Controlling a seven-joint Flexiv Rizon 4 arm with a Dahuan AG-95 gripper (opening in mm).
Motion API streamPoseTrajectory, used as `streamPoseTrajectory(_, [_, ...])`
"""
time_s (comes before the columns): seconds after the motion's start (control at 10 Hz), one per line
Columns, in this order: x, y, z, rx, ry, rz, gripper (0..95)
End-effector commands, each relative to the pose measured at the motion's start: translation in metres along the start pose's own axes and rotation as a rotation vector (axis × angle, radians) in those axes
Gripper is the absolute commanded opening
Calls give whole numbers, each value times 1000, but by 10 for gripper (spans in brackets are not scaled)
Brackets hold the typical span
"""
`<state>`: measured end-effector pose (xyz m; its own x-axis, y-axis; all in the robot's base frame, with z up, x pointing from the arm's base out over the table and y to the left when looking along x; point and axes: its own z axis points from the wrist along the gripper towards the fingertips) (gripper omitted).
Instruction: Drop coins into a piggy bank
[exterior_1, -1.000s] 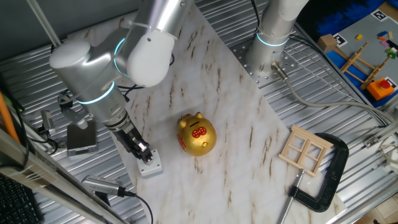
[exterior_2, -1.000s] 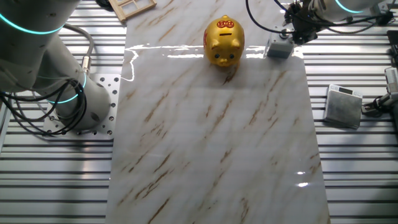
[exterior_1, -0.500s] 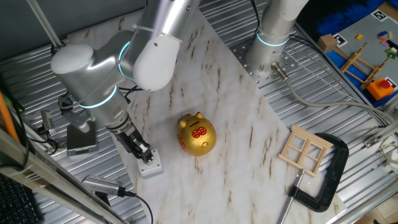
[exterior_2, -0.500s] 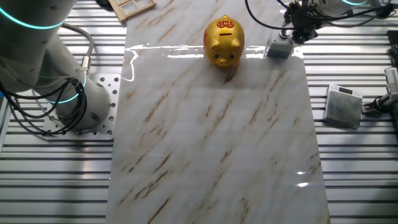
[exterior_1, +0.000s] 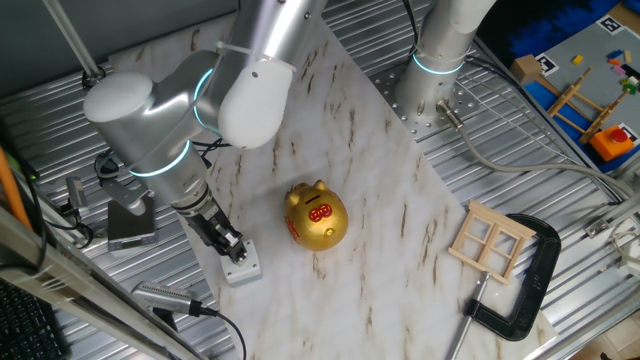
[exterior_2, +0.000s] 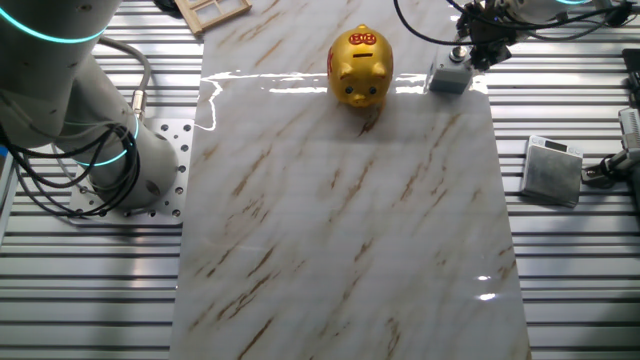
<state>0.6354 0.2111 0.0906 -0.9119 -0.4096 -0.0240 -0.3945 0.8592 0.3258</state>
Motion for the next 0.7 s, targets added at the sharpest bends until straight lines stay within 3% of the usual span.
streamPoseTrajectory(0.1, [0, 0, 0, 8, 4, 0, 380])
streamPoseTrajectory(0.6, [2, -1, 1, 26, 9, -1, 380])
streamPoseTrajectory(0.7, [2, -1, 1, 27, 9, -1, 190])
